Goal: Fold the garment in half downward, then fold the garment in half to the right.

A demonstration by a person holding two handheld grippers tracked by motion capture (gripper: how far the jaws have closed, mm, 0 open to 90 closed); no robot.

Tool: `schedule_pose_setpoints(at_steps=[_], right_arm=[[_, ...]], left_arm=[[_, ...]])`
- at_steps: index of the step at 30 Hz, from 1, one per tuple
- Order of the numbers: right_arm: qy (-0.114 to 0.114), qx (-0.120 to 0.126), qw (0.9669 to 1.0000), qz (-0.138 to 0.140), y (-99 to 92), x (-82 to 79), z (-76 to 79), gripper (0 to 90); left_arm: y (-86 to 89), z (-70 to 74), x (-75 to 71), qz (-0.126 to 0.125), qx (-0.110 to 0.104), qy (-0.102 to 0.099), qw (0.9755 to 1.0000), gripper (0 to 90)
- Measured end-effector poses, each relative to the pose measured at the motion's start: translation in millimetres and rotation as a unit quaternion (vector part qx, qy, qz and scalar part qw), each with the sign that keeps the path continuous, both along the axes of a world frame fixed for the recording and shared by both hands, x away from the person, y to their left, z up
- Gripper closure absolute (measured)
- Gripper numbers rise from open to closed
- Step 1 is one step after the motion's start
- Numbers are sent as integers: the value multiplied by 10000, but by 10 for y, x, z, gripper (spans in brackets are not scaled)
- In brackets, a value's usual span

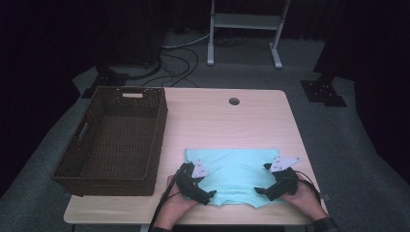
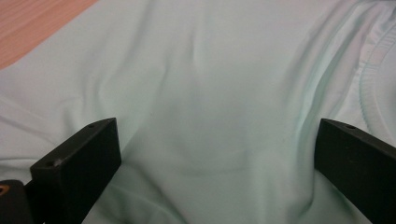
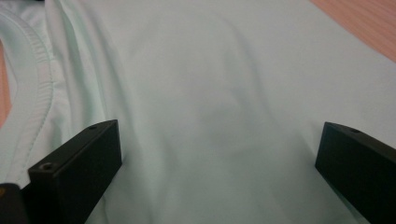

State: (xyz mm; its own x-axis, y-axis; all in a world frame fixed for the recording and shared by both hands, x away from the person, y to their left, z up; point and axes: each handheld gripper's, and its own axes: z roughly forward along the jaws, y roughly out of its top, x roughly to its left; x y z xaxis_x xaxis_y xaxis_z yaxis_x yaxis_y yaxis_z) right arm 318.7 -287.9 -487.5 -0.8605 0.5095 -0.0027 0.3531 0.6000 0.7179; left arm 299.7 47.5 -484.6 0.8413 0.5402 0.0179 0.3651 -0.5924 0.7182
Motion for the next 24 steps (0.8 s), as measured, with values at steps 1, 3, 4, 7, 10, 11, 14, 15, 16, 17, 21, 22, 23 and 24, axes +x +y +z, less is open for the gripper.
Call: schedule_pose_setpoints(at_steps=[1,3,4,7,10,11,14,15,16,17,21,22,23,24], right_arm=[[1,-4,10000,1,14,-15,0,0],[-5,-3,10000,12,43,-46,-1,0],[11,-8,10000,3,55,-62,0,0],[-3,-4,10000,15,73,-80,-1,0],[2,0,10000,5,74,-81,-1,0],[2,-2,10000,5,74,-81,-1,0],[0,-7,10000,-10,77,-83,-1,0],[0,-6,10000,-13,77,-83,-1,0],[-3,-6,10000,-15,77,-83,-2,0],[-3,-6,10000,-18,77,-84,-2,0],[-3,-5,10000,-23,76,-85,-2,0],[-3,-4,10000,-21,76,-84,-2,0],[-2,-5,10000,-22,75,-84,-2,0],[-4,-6,10000,-25,72,-85,-2,0]], left_arm=[[18,0,-8,1,-6,2,10000,3],[52,0,-21,-32,0,-4,10000,3],[65,0,-28,-41,7,-3,10000,3],[75,-1,-40,-44,-4,-8,10000,3],[75,0,-37,-50,-8,-2,10000,3],[75,-1,-37,-49,-10,-2,10000,3],[80,2,-34,-58,-38,17,10000,3],[84,7,-30,-67,-53,37,10000,3],[90,11,-26,-60,-134,81,9999,3],[96,17,-22,-65,-189,104,9997,3],[116,80,-19,-6,-274,-9,9996,3],[123,97,-16,21,-302,-47,9995,3],[132,112,-12,40,-326,-78,9994,3],[141,123,-4,66,-367,-86,9993,3]])
